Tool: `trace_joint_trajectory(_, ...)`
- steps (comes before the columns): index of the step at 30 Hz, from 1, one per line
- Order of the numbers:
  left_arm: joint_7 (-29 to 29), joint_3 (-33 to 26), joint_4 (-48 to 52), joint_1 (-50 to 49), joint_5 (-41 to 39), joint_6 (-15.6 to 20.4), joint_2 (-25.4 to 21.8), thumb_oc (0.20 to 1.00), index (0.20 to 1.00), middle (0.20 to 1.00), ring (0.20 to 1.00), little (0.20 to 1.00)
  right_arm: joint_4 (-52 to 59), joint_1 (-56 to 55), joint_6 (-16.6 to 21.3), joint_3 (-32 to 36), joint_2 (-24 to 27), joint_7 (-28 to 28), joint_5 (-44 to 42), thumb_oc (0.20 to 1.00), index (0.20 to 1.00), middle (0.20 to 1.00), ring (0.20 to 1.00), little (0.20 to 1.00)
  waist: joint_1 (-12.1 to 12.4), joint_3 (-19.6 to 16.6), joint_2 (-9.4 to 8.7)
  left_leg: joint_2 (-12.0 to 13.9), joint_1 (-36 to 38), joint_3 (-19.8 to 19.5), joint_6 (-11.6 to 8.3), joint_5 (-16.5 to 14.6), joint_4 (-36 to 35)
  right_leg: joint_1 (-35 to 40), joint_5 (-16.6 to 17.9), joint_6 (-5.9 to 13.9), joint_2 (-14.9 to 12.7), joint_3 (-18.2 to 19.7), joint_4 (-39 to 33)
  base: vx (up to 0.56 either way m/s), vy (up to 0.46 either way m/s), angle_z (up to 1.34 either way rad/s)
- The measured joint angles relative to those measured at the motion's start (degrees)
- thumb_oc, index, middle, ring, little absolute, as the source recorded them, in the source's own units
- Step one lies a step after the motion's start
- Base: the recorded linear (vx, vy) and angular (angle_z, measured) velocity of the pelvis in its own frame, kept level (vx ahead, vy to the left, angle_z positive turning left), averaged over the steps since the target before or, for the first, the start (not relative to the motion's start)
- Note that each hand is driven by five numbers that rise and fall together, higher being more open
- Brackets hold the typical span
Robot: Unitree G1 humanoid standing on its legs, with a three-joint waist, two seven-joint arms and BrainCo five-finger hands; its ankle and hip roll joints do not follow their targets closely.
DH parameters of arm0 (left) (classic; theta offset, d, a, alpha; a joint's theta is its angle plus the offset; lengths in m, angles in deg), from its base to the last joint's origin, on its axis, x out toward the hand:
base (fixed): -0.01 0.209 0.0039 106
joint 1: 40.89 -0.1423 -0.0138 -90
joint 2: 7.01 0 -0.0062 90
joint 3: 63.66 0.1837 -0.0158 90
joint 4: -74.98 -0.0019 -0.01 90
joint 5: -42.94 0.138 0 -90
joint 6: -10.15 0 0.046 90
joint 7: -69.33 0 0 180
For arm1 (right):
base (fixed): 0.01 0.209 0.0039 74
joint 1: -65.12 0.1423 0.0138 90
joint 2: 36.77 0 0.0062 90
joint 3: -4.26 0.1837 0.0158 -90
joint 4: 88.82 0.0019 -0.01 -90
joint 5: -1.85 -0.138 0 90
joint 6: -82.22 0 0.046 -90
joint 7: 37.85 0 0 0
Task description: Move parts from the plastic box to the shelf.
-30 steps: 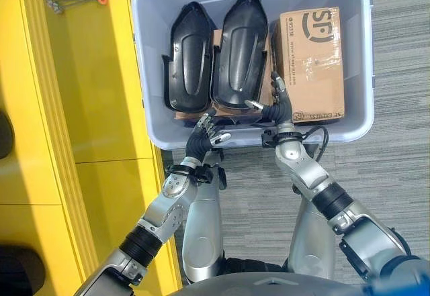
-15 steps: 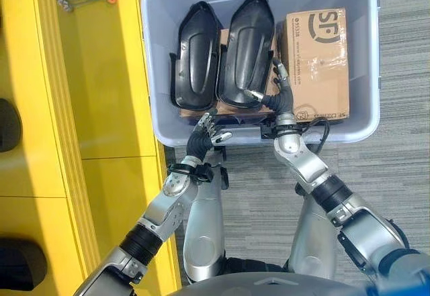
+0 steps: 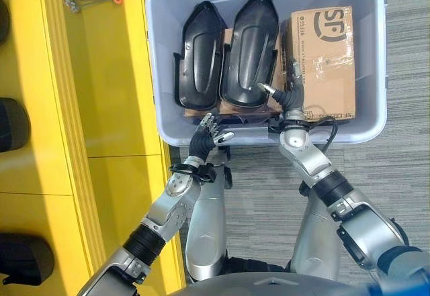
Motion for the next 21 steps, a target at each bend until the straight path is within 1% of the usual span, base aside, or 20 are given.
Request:
trace_joint_trajectory(5, 0.1, 0.0, 0.0, 0.3, 0.0, 0.2, 0.0, 1.000, 1.000, 1.000, 1.000, 1.000, -0.5, 1.6, 0.3, 0.3, 0.0, 0.1, -2.7, 1.000, 1.000, 1.000, 1.000, 1.000, 0.1, -0.1, 0.10, 0.0, -1.3, 0.0, 0.02, 0.0, 0.0, -1.4, 0.0, 0.02, -0.1, 0.0, 0.2, 0.00, 0.024, 0.00)
trace_joint_trajectory(10, 0.0, 0.0, 0.0, 1.0, -0.6, 0.5, 0.1, 1.000, 1.000, 1.000, 1.000, 1.000, -2.2, 2.3, 0.2, -0.1, 0.0, 0.1, -1.3, 1.000, 1.000, 1.000, 1.000, 1.000, 0.2, 0.0, 0.55, -0.3, -2.2, -0.2, 0.07, 0.1, 0.2, -2.4, -0.2, 0.23, -0.4, 0.0, 1.0, 0.00, 0.037, 0.03)
trace_joint_trajectory(13, 0.1, 0.0, 0.0, 1.1, -2.1, 0.6, 0.1, 1.000, 1.000, 1.000, 1.000, 1.000, -2.1, 2.6, -1.6, -0.2, 0.0, 0.1, 4.0, 1.000, 1.000, 1.000, 1.000, 1.000, 0.3, 0.0, 0.70, -0.4, -2.2, -0.4, 0.07, 0.1, 0.1, -2.4, -0.4, 0.44, -0.5, -0.1, 1.4, 0.00, 0.031, 0.03)
trace_joint_trajectory(17, 0.1, -0.1, 0.0, 1.1, -2.3, 0.7, 0.1, 1.000, 1.000, 1.000, 1.000, 1.000, -2.2, 3.4, -4.5, -0.7, 0.1, -0.3, 5.9, 1.000, 1.000, 1.000, 1.000, 1.000, 0.4, 0.0, 0.74, -0.5, -2.2, -0.5, 0.05, 0.1, 0.2, -2.7, -1.0, 0.17, -0.7, -0.1, 2.1, 0.00, 0.009, 0.02)
trace_joint_trajectory(21, 0.5, -0.1, -0.1, 1.2, -2.5, 1.2, 0.1, 1.000, 1.000, 1.000, 1.000, 1.000, -5.2, 5.3, -7.2, -1.2, 0.3, -0.6, 9.4, 1.000, 1.000, 1.000, 1.000, 1.000, 1.0, -0.1, 0.93, -0.5, -3.1, -1.2, 0.00, 0.2, 0.6, -3.4, -1.6, -0.02, -0.7, -0.3, 3.0, 0.00, -0.004, 0.03)
